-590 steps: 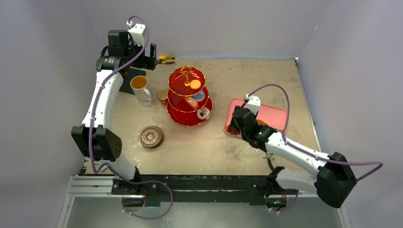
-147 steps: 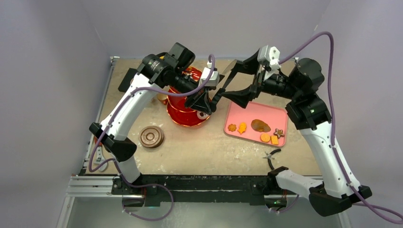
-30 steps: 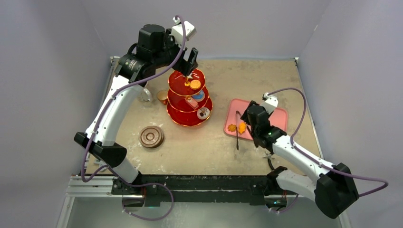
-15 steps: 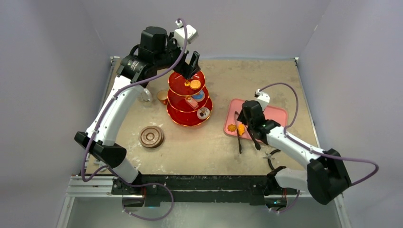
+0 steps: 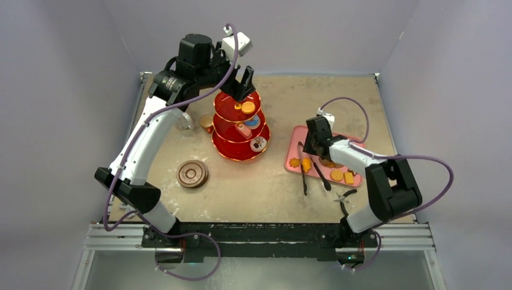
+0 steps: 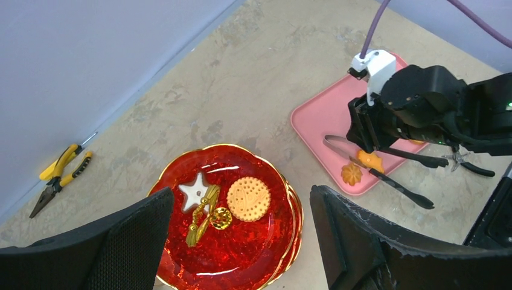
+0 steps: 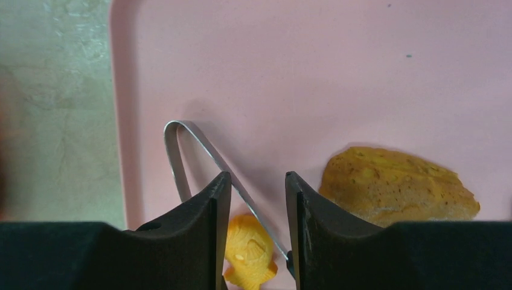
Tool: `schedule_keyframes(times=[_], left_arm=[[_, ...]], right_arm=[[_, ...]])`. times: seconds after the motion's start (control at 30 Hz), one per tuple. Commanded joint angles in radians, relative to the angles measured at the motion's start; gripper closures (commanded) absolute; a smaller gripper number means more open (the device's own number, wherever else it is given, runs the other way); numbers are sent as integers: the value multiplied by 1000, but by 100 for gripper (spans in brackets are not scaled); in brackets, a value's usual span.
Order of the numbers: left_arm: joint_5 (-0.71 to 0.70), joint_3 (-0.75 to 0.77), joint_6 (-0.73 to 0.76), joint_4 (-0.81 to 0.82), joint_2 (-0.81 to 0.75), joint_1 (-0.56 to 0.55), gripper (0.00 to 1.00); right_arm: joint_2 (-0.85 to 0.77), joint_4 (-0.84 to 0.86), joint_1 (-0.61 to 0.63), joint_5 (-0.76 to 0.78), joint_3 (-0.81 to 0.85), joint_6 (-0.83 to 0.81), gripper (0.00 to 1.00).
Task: Serve the afternoon tea
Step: Pick up the clamp from the tray.
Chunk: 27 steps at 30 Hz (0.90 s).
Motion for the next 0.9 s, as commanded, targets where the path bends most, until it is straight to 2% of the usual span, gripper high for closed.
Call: schedule_keyframes(times=[0.0,0.17,0.4,0.7,0.87], left_arm=[[26,21,-6,-1,-30,6,17],[36,34,-8,-6,-26,6,17],[32,40,-5,-4,-28,6,17],[35,22,-4,-1,-39,6,17],[49,7,-5,9,-42,6,17]], right_arm=[[58,17,-6,-63,58,-51,59],[119,38,-11,-72,68,-62,62],[154,66,-13,-70,105,-75,99],[0,52,-28,-33,165,-82,100],[-105,84,-115,-3,132,-33,100]])
